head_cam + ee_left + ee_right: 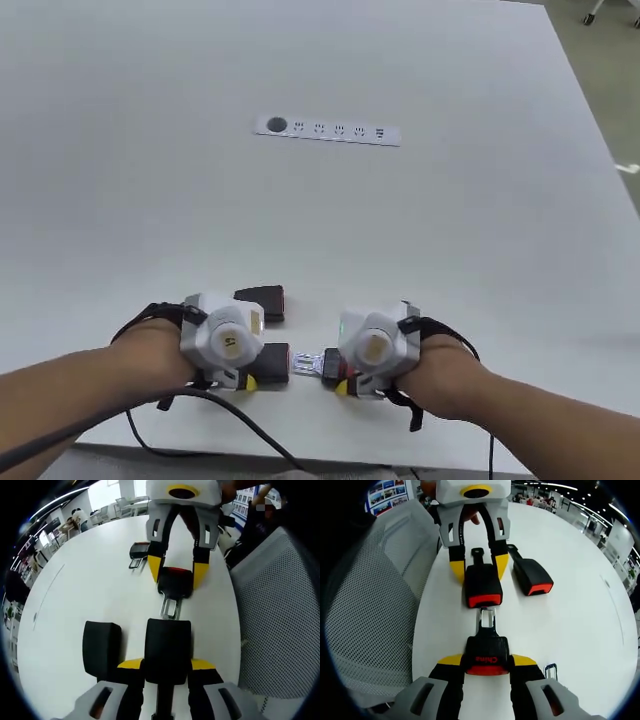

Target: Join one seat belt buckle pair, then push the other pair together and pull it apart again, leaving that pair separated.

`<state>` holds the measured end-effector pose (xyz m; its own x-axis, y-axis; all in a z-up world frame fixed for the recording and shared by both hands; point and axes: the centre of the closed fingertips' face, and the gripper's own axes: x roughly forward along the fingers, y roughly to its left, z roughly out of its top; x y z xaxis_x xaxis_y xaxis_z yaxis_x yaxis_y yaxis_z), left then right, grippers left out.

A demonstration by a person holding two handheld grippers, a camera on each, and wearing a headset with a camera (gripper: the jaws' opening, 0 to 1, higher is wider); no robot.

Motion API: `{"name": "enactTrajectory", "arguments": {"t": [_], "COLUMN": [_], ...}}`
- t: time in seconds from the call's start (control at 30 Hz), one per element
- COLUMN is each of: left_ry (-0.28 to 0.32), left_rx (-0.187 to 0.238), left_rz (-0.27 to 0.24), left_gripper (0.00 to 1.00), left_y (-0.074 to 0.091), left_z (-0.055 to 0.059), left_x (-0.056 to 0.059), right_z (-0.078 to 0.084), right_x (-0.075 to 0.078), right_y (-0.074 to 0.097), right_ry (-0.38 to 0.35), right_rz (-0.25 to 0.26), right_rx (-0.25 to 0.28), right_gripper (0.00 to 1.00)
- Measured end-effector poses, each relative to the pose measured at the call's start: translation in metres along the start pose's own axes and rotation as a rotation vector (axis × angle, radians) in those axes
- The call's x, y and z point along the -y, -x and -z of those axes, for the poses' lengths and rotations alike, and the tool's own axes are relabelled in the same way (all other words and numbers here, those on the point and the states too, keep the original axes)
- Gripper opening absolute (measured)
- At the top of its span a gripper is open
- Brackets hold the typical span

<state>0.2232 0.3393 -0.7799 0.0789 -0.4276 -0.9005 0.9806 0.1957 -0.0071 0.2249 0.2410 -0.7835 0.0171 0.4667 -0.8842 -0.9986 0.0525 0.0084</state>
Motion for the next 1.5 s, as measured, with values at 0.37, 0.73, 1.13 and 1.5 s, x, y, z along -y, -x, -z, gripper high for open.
{"name": "enactTrajectory", "arguments": {"t": [0.37, 0.73, 1.13, 1.5], "left_ry": [0.000, -0.067, -0.079, -0.092], "left_rx": [0.001, -0.012, -0.025, -0.021], "left_rz": [-0.002, 0.021, 0.027, 0.035], "left_gripper": [0.34, 0.33, 0.33, 0.33], "left_y": [0.000, -0.002, 0.000, -0.001], "left_z": [0.001, 0.002, -0.003, -0.003], "left_x": [0.001, 0.003, 0.005, 0.004], "right_z": [-0.008, -0.017, -0.019, -0.022], "right_x": [-0.003, -0.002, -0.002, 0.000], "right_y": [-0.004, -0.009, -0.009, -0.011], "right_ry": [0.055, 0.086, 0.060, 0.075], "right_rz": [-0.002, -0.021, -0.021, -0.027], "right_rx": [-0.014, -0.012, 0.003, -0.007], "right_gripper": [0.32, 0.31, 0.31, 0.30]}}
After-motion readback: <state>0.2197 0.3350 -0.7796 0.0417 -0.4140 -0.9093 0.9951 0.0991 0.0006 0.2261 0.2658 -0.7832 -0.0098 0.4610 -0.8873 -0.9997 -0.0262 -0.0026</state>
